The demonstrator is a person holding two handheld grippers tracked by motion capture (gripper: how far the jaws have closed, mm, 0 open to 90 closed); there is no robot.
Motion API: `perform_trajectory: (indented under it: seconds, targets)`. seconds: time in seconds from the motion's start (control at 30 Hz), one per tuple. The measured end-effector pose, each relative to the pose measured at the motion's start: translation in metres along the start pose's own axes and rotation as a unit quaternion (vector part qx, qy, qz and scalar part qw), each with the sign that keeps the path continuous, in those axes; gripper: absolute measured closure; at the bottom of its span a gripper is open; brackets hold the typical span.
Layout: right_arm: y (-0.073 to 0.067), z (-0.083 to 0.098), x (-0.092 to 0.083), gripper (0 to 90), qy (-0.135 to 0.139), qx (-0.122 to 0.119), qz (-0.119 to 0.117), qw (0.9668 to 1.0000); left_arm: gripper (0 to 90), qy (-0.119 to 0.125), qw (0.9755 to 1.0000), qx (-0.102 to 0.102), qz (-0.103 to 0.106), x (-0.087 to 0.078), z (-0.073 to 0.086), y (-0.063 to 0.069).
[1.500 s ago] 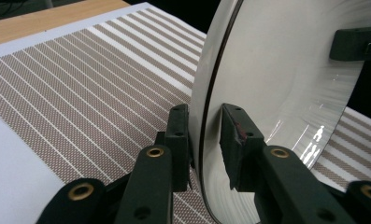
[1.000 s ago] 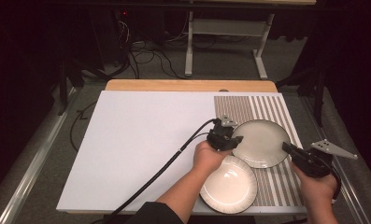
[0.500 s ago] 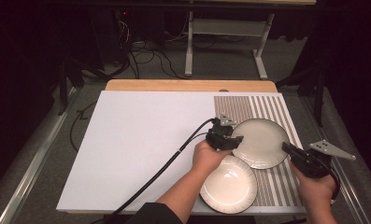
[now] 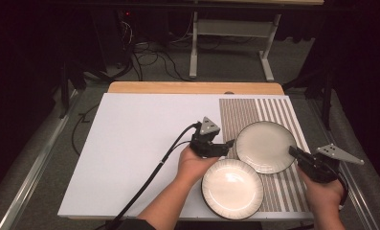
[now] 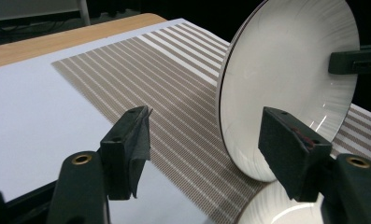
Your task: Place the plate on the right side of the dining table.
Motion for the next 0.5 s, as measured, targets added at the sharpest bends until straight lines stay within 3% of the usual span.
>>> perform_trajectory:
  seconds: [0.2, 0.5]
  targets:
    - [0.000, 0.001, 0.000, 86.5, -0.003, 0.003, 0.003, 1.0000, 23.6, -0.001, 0.9999, -0.016, 0.007, -0.027, 0.016, -0.014]
    - [0.000, 0.001, 0.001, 86.3, -0.005, 0.003, 0.008, 1.0000, 14.1, 0.027, 0.9992, -0.016, -0.025, -0.072, 0.042, -0.041]
Point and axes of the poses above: each handheld gripper's, and its own axes: x roughly forward along the jaws, z roughly out of its underside, y roughly to its right, the point moved 3 cm from there along x, roughly forward along the jaws, and after that the axes turned 5 degrees about -z, right-handed, at the moved point
